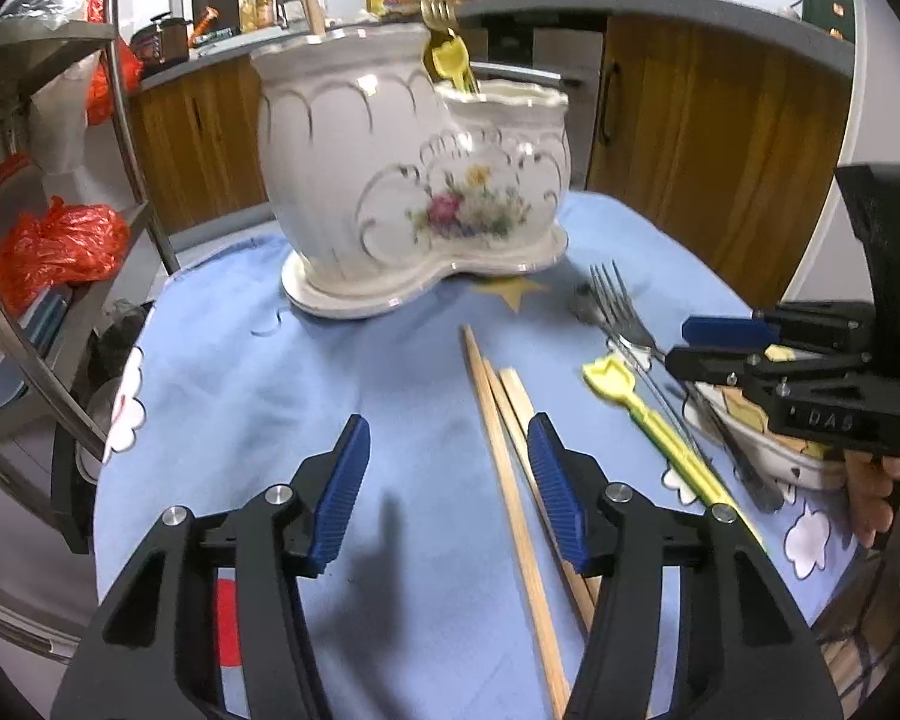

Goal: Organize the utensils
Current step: 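Open both tools and move them back to the cushion, then grasp a chopstick with left tool while right tool grasps the silver fork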

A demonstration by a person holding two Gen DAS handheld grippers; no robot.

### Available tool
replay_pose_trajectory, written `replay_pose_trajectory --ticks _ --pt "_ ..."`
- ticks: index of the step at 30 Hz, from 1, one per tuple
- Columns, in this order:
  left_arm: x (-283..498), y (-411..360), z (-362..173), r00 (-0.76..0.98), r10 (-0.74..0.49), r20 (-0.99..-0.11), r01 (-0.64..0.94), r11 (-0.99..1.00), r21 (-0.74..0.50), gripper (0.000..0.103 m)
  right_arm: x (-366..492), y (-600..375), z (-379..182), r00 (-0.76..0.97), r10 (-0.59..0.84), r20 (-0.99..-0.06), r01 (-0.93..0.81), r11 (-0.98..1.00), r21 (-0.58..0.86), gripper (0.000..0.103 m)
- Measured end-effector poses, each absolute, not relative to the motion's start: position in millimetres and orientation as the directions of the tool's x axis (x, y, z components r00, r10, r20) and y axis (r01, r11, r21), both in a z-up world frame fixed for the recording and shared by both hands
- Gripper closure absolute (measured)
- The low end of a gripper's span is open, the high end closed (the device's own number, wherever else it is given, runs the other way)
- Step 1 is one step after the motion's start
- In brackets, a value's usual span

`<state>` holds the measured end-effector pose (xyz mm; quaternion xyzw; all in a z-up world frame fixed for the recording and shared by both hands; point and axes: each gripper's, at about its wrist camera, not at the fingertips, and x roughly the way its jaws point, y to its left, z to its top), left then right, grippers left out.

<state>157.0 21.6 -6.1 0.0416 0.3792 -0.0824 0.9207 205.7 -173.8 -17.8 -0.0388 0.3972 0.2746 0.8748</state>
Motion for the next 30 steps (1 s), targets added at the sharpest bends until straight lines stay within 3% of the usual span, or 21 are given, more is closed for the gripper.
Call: replay_pose_trajectory --ticks 8,12,15,19,30 --pt "162.3 15.4 -17.7 0.661 -0.114 -0.742 0.199 0.98 0.027 0.058 205.9 -169.2 -20.2 0.522 0.438 -0.732 -0.521 0.843 0.133 0.073" --pt "164.2 11.0 -20.5 0.645 -0.106 -0.756 0.208 0.977 0.04 0.064 207.2 -166.4 -22.1 0.514 0.426 -0.745 -0.524 0.843 0.12 0.082" --pt "162.5 6.2 -21.7 0.639 -0.103 -0.762 0.218 0.975 0.051 0.075 206.2 -163.4 -22.5 0.509 0.427 -0.747 -0.538 0.836 0.112 0.088" --pt "162.7 4.1 -20.6 0.634 -0.087 -0.768 0.215 0.974 0.067 0.094 206.8 -164.3 -23.0 0.502 0.433 -0.749 -0.545 0.83 0.115 0.089" --pt "173.6 28.1 -16.3 0.553 -0.118 -0.825 0.226 0.974 0.012 0.097 208.2 -175.7 -18.0 0.442 0.363 -0.82 -0.553 0.83 0.07 0.095"
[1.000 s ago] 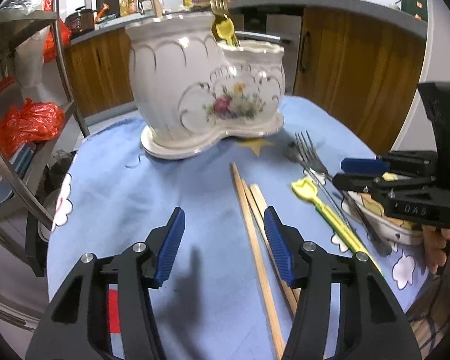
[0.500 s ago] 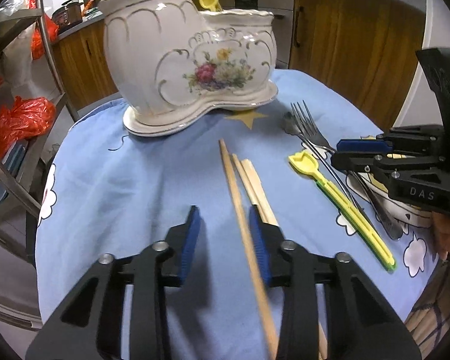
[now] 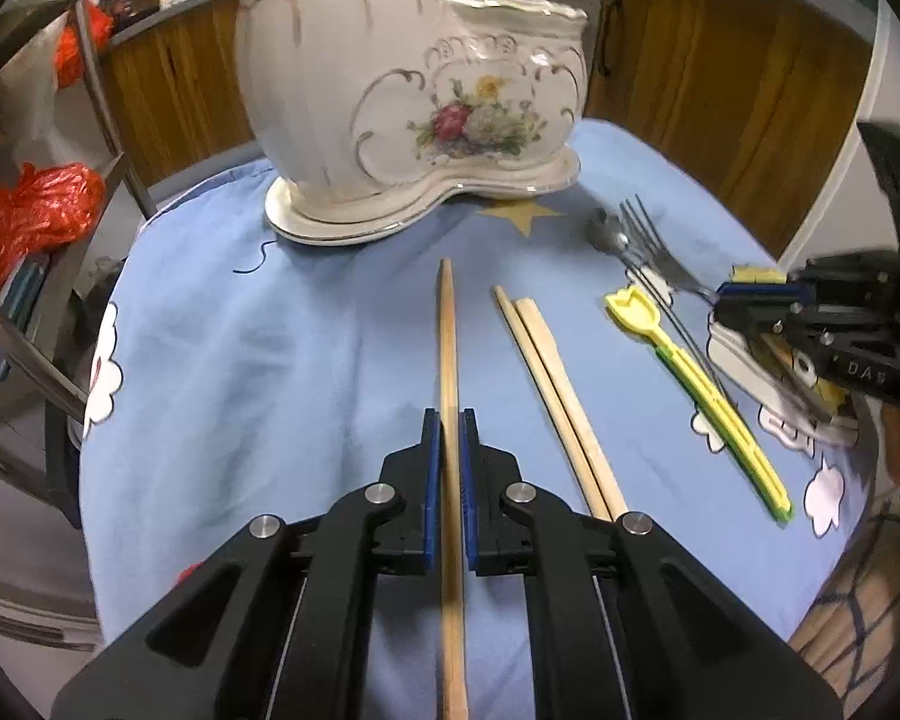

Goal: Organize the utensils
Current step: 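Grasp a chopstick with left tool while right tool grasps the silver fork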

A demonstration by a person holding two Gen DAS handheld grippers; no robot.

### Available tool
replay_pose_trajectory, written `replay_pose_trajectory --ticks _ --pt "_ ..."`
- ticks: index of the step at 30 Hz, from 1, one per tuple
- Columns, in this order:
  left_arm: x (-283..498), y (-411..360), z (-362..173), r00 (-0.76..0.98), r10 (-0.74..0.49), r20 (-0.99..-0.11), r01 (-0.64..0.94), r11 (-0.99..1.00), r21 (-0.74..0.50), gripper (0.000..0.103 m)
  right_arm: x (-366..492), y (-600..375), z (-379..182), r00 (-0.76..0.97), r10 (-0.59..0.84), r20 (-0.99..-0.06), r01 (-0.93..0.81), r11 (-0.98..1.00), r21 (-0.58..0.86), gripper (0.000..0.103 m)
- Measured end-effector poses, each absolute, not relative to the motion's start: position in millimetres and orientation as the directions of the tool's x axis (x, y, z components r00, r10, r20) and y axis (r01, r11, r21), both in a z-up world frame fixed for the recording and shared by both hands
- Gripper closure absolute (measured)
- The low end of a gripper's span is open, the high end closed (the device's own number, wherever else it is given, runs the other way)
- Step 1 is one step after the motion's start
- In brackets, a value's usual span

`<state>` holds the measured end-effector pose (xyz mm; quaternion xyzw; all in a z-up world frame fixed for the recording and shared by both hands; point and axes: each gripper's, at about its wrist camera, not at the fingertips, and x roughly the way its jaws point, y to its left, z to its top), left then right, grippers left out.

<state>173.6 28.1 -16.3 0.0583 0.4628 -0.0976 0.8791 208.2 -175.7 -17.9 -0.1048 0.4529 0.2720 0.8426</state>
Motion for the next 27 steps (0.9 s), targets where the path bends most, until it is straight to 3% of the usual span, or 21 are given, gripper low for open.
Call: replay_pose_trajectory --ticks 8,14,19,27 --pt "208.5 29.1 -8.3 0.339 -0.121 -0.933 0.274 0.961 -0.025 0.096 229.8 -162.4 -13.5 0.293 0.28 -0.914 -0.57 0.819 0.068 0.093" --pt "223.6 24.1 -6.6 0.26 -0.077 -0.963 0.281 0.96 -0.001 0.096 236.5 -154.2 -11.1 0.239 0.227 -0.944 -0.555 0.83 0.06 0.094" --pt "224.5 16.9 -5.7 0.295 -0.051 -0.954 0.268 0.963 0.031 0.097 233.7 -157.9 -10.2 0.267 0.25 -0.931 -0.511 0.855 0.083 0.097" --pt "198.1 54.0 13.0 0.48 -0.153 -0.864 0.171 0.982 -0.078 0.097 226.1 -187.7 14.6 0.372 0.408 -0.834 -0.466 0.859 0.212 0.097"
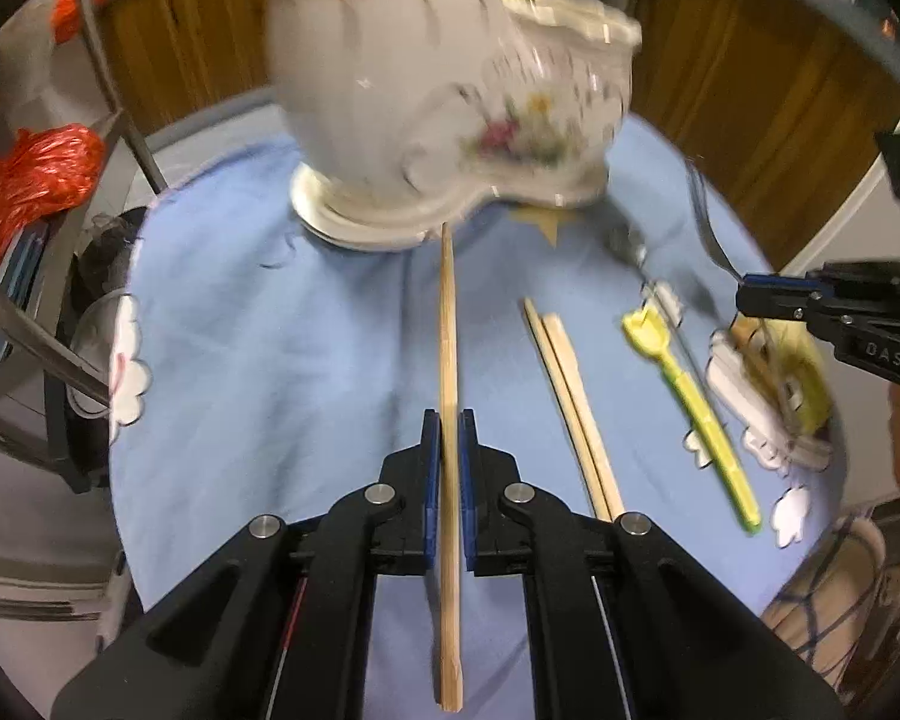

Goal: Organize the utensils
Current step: 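Grasp a chopstick with left tool while right tool grasps the silver fork, then lift chopstick over tall holder with left tool while right tool carries fork over short holder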

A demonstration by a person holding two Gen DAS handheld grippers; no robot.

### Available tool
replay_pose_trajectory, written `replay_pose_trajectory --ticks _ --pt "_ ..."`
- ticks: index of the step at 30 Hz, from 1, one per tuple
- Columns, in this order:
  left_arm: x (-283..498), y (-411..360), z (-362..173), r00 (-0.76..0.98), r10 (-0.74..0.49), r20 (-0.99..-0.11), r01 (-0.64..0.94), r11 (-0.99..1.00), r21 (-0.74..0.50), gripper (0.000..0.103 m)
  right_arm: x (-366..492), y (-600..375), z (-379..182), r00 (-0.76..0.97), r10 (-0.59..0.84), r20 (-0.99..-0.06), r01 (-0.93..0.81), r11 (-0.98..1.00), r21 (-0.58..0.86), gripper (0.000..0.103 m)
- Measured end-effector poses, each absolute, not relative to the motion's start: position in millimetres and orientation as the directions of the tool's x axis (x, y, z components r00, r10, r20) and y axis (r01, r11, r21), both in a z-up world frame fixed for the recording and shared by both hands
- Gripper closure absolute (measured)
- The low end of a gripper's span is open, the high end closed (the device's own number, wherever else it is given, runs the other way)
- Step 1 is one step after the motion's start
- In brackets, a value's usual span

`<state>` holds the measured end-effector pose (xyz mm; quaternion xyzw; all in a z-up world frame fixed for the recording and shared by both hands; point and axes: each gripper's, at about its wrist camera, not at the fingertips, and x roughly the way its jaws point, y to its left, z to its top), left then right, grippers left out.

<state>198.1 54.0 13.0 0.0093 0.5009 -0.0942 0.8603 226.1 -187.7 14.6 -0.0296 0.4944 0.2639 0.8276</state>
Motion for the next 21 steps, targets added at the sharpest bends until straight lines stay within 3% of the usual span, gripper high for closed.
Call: replay_pose_trajectory --ticks 7,21 --pt "158.0 82.4 43.6 0.656 -0.236 -0.717 0.144 0.972 -0.188 0.098 217.2 -196.0 38.7 0.468 0.46 -0.755 -0.482 0.849 0.219 0.097" --pt "141.4 96.5 93.8 0.878 -0.237 -0.416 0.132 0.955 -0.266 0.097 213.4 -191.2 72.5 0.603 0.529 -0.598 -0.508 0.832 0.224 0.097"
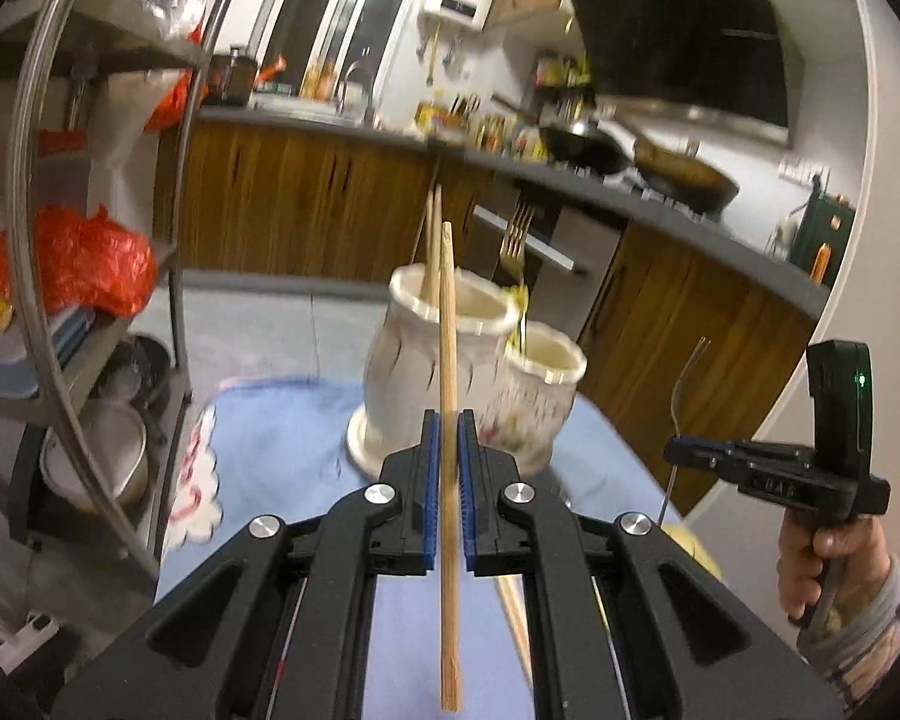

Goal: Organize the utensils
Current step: 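Lift chopstick over tall holder with left tool while right tool carries fork over short holder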

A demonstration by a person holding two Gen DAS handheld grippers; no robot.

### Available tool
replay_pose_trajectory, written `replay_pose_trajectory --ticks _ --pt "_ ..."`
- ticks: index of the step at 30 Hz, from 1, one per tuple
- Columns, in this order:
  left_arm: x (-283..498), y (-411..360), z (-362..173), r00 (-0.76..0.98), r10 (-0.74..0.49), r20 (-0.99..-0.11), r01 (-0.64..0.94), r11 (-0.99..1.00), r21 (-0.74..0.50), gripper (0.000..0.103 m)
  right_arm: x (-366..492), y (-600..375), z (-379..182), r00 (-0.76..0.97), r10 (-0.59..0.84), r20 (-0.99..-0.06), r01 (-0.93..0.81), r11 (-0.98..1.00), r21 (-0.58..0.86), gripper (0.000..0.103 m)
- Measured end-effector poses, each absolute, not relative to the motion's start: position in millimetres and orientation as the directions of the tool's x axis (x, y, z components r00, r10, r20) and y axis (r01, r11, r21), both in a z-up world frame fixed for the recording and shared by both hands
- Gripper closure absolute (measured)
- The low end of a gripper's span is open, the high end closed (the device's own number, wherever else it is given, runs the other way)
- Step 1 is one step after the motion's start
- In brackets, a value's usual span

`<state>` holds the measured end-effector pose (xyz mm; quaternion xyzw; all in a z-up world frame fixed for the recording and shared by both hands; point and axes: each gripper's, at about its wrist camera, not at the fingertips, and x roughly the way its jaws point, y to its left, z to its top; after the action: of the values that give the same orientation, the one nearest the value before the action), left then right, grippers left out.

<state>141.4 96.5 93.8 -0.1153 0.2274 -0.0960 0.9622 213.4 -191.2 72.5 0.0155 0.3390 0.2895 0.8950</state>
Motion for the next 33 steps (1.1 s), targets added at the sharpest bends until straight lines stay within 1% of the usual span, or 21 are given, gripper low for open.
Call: replay_pose_trajectory --ticks 8,10,12,19,24,27,31,33 --pt "164.4 97.0 113.5 0.927 -0.26 -0.27 0.176 0.938 -0.298 0.097 218.6 -185.3 104.6 0.65 0.588 -0.482 -0.546 0.802 0.242 0.097" --pt "171.5 96.5 117.4 0.933 -0.262 -0.247 0.184 0.937 -0.297 0.097 221.4 -182.7 110.5 0.659 0.599 -0.455 -0.554 0.796 0.245 0.097" --pt "181.7 95.4 124.5 0.947 -0.238 -0.215 0.175 0.946 -0.274 0.097 227.0 -179.1 115.3 0.666 0.609 -0.43 -0.561 0.789 0.249 0.097" --pt "210.7 101.3 143.2 0.973 -0.205 -0.108 0.163 0.938 -0.306 0.097 250.0 -166.2 121.2 0.664 0.657 -0.358 -0.593 0.753 0.284 0.097" --pt "224.1 97.2 147.7 0.984 -0.176 -0.033 0.158 0.939 -0.304 0.097 264.7 -157.8 125.7 0.67 0.654 -0.35 -0.595 0.756 0.273 0.097" --pt "230.0 91.5 146.4 0.988 -0.153 0.003 0.147 0.942 -0.3 0.097 270.0 -162.1 135.2 0.687 0.66 -0.303 -0.591 0.751 0.296 0.097" --pt "239.6 82.3 149.5 0.994 -0.089 0.067 0.103 0.959 -0.263 0.097 275.4 -166.3 145.4 0.724 0.645 -0.245 -0.571 0.76 0.311 0.097" --pt "244.6 77.3 149.8 0.994 -0.08 0.078 0.097 0.965 -0.244 0.097 278.9 -166.4 146.5 0.742 0.631 -0.225 -0.558 0.768 0.315 0.097"
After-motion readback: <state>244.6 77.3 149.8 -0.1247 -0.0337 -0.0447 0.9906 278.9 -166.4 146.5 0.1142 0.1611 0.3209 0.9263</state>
